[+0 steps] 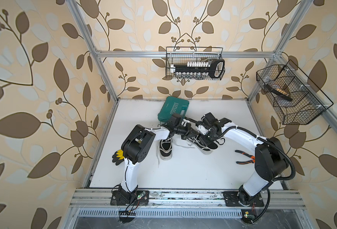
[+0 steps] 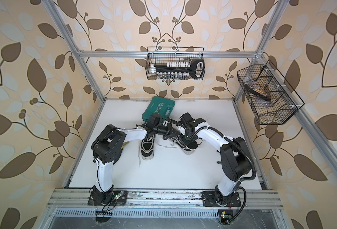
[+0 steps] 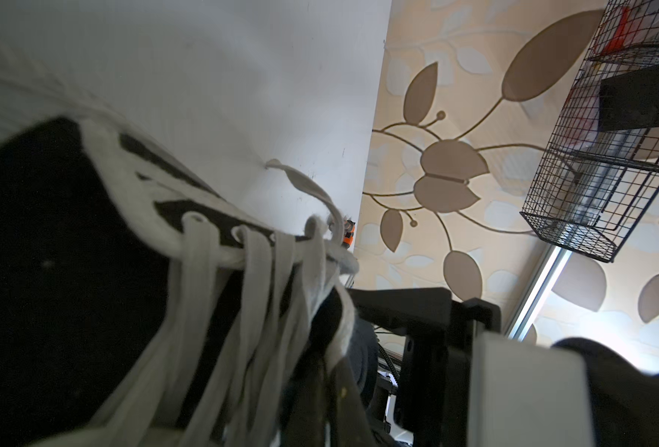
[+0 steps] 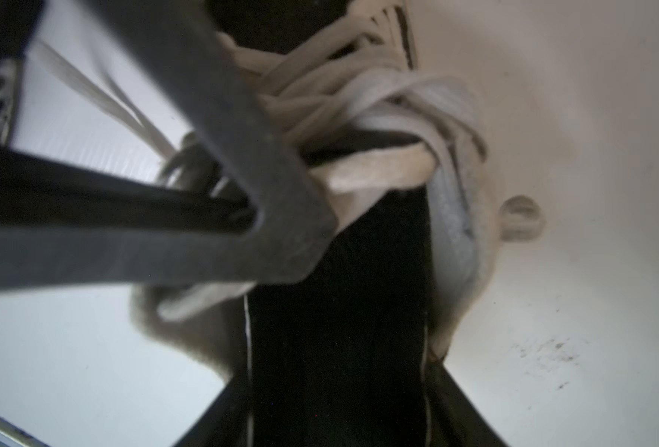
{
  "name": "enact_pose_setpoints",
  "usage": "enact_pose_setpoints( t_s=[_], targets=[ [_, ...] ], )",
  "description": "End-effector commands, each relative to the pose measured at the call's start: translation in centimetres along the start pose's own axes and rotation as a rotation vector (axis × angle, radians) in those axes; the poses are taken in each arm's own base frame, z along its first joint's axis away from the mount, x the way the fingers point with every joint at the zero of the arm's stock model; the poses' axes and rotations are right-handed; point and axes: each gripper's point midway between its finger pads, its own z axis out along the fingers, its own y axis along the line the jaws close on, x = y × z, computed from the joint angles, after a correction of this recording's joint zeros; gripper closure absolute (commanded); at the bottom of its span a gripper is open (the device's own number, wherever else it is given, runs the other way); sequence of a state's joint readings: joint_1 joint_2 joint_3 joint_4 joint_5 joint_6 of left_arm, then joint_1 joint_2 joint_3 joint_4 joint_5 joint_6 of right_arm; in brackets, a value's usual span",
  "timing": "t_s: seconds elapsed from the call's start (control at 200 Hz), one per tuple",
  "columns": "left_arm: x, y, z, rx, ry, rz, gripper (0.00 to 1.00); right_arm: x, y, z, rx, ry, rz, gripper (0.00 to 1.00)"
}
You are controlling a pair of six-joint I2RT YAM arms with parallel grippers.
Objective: Insert the insole into the shoe
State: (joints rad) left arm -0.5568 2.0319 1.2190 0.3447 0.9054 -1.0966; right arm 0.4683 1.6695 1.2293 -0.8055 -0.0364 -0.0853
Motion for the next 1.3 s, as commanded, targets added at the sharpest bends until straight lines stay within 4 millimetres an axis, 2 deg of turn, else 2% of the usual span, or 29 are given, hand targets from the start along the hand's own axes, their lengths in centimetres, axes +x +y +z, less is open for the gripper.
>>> enact_pose_setpoints(
  t_s=[0.0, 0.03, 0.04, 0.05, 0.1, 0.275, 0.465, 0.57, 0.69, 0.79, 0.995, 1.04, 1.175, 1.3],
  targets=[
    [0.2, -3.0, -0.6, 0.047, -0.002, 0.086, 1.00, 0.6, 0.5, -2.7, -0.032, -0.035, 0.018, 0.30],
    [0.2, -3.1, -0.6, 0.048, 0.000, 0.087, 1.00, 1.0, 0.4, -3.1, -0.033, -0.035, 0.020, 0.26],
    [0.2, -3.1, -0.6, 0.048, 0.001, 0.087, 1.00, 1.1, 0.4, -3.2, -0.033, -0.032, 0.022, 0.15],
    [0.2, -3.2, -0.6, 0.048, 0.002, 0.088, 1.00, 1.2, 0.3, -3.3, -0.032, -0.032, 0.022, 0.10],
    [0.1, -3.3, -0.6, 0.050, 0.003, 0.088, 1.00, 2.0, 0.0, -3.4, -0.028, -0.012, 0.029, 0.01],
    [0.0, -3.5, -0.6, 0.049, 0.001, 0.088, 1.00, 4.8, -0.4, -2.5, -0.060, 0.088, 0.051, 0.01],
    [0.0, -3.4, -0.6, 0.047, 0.000, 0.084, 1.00, 5.5, 0.4, -1.4, -0.109, 0.126, 0.053, 0.02],
    [0.1, -3.5, -0.6, 0.047, 0.001, 0.085, 1.00, 5.5, 0.6, -1.0, -0.125, 0.144, 0.054, 0.15],
    [0.0, -3.5, -0.7, 0.047, -0.001, 0.086, 1.00, 5.1, -0.4, -1.2, -0.066, 0.143, 0.062, 0.37],
    [0.0, -3.5, -0.7, 0.044, -0.001, 0.083, 1.00, 4.4, -0.6, -2.0, -0.047, 0.121, 0.070, 0.63],
    [-0.3, -3.6, -0.7, 0.061, -0.019, 0.066, 1.00, 3.6, -0.4, -2.5, -0.041, 0.068, 0.074, 0.97],
    [-0.3, -3.7, -0.7, 0.063, -0.020, 0.067, 1.00, 3.5, -0.2, -2.4, -0.048, 0.060, 0.074, 1.00],
    [-0.3, -4.2, -0.7, 0.074, -0.021, 0.064, 1.00, 2.1, 0.7, -1.4, -0.076, 0.028, 0.044, 1.00],
    [-0.4, -4.7, -0.8, 0.085, -0.029, 0.053, 1.00, 0.6, 0.6, -1.2, -0.064, 0.055, 0.033, 1.00]
  ],
)
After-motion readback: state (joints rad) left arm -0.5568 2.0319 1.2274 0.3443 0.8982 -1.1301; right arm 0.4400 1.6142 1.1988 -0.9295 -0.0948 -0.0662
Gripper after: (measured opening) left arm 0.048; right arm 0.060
